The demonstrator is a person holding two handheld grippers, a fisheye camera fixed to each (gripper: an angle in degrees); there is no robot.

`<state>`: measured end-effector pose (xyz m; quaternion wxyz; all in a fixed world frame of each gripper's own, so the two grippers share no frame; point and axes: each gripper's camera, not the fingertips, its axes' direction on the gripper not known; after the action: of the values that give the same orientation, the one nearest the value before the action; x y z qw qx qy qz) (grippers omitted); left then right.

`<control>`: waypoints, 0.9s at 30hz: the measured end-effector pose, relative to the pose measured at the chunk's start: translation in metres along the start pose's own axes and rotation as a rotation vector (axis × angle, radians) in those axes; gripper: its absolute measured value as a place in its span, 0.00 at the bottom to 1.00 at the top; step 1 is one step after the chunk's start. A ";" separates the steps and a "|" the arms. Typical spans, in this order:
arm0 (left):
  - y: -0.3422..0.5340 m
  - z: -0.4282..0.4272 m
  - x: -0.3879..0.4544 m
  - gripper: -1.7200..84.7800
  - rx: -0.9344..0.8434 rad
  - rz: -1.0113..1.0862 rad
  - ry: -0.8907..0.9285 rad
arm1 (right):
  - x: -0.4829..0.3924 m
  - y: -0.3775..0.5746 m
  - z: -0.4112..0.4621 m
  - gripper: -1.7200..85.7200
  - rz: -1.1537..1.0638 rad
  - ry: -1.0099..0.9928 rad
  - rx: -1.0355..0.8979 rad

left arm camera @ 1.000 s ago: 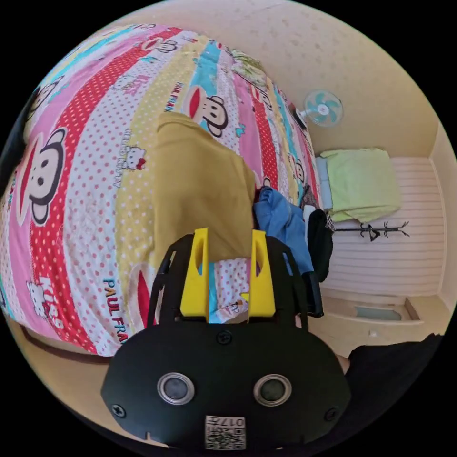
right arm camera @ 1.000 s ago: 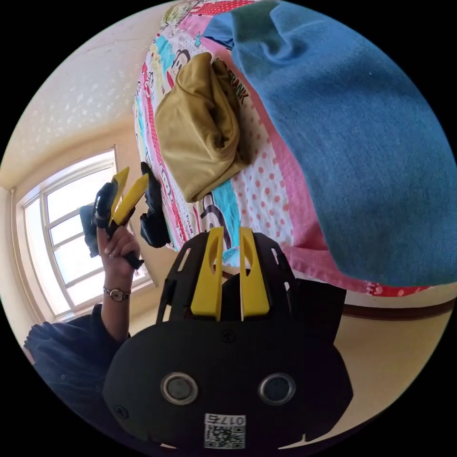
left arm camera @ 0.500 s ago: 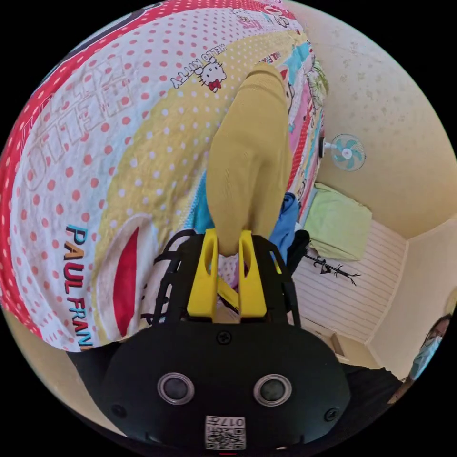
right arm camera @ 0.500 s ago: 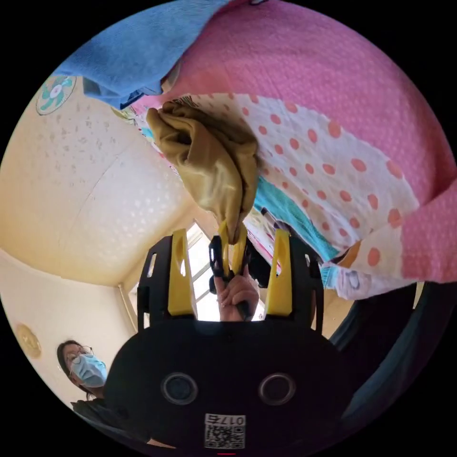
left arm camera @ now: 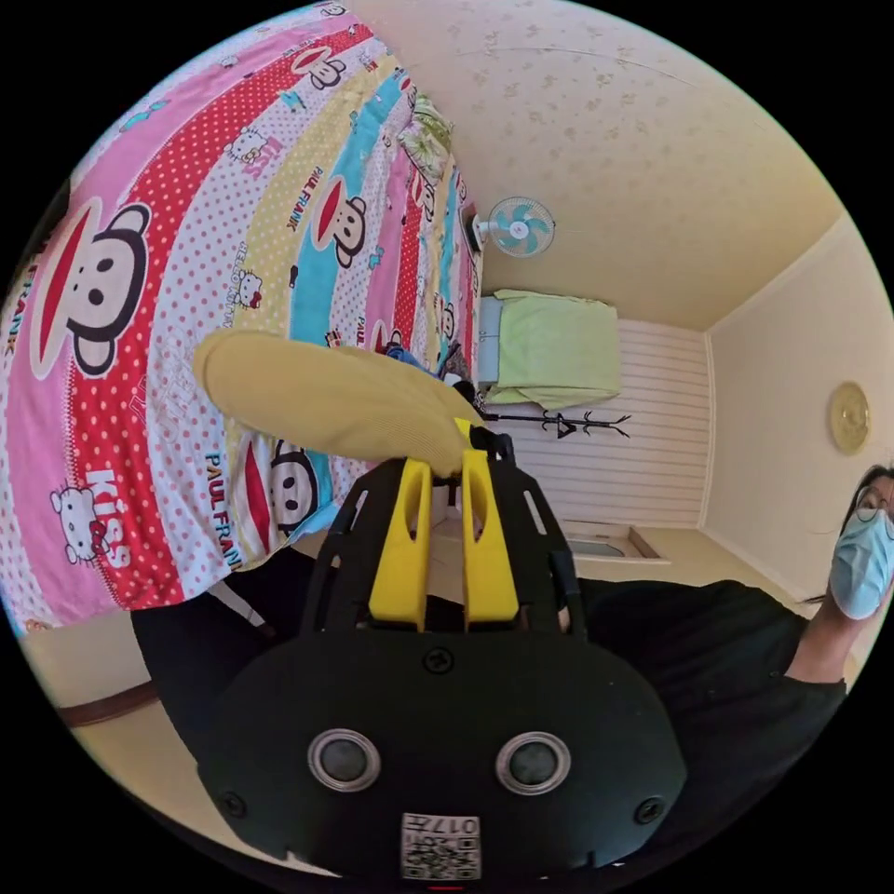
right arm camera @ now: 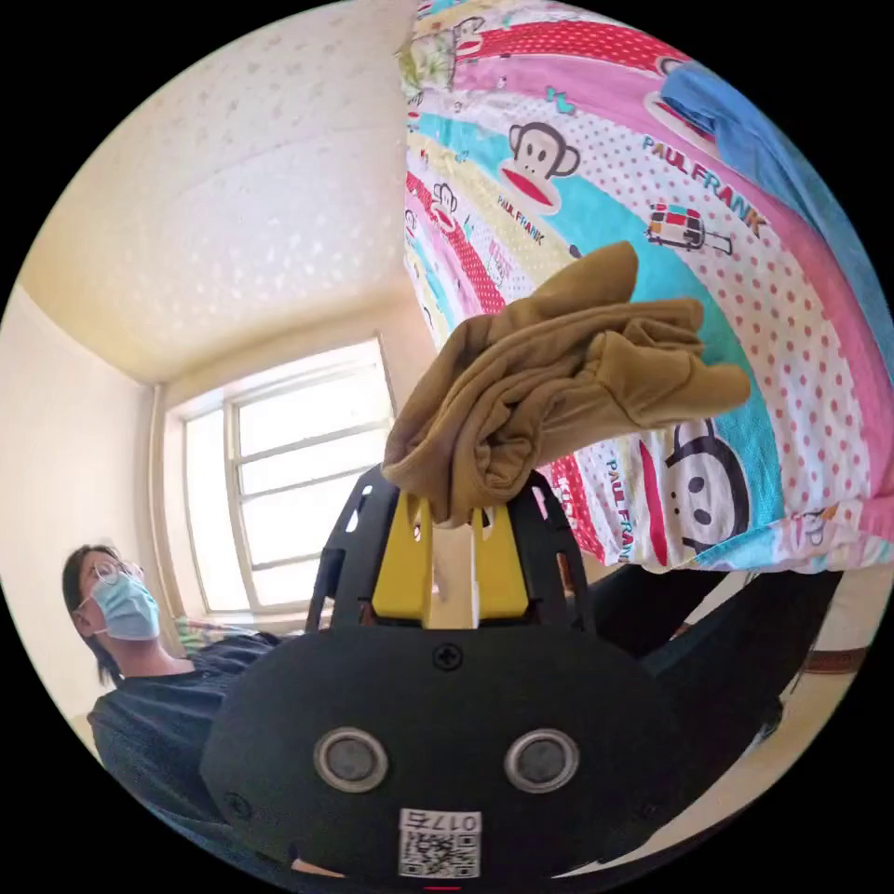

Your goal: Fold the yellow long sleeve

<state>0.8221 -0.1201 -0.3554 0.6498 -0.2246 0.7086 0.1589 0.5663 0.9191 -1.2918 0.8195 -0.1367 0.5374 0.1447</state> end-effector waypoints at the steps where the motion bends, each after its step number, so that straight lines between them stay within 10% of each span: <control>1: 0.006 -0.027 0.004 0.08 0.002 0.001 -0.007 | -0.014 -0.002 0.013 0.06 -0.042 0.053 -0.038; 17: 0.030 -0.431 0.094 0.01 0.713 0.261 -0.194 | -0.307 -0.070 0.452 0.05 -0.552 -0.053 -0.463; 27: -0.054 -0.342 -0.111 0.04 0.357 -0.413 -0.469 | -0.141 -0.136 0.547 0.07 -0.271 0.671 -0.555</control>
<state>0.5663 -0.3306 -0.2060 0.8422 -0.2034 0.4963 -0.0547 1.0252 0.9891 -0.9415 0.5439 -0.4597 0.6912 0.1224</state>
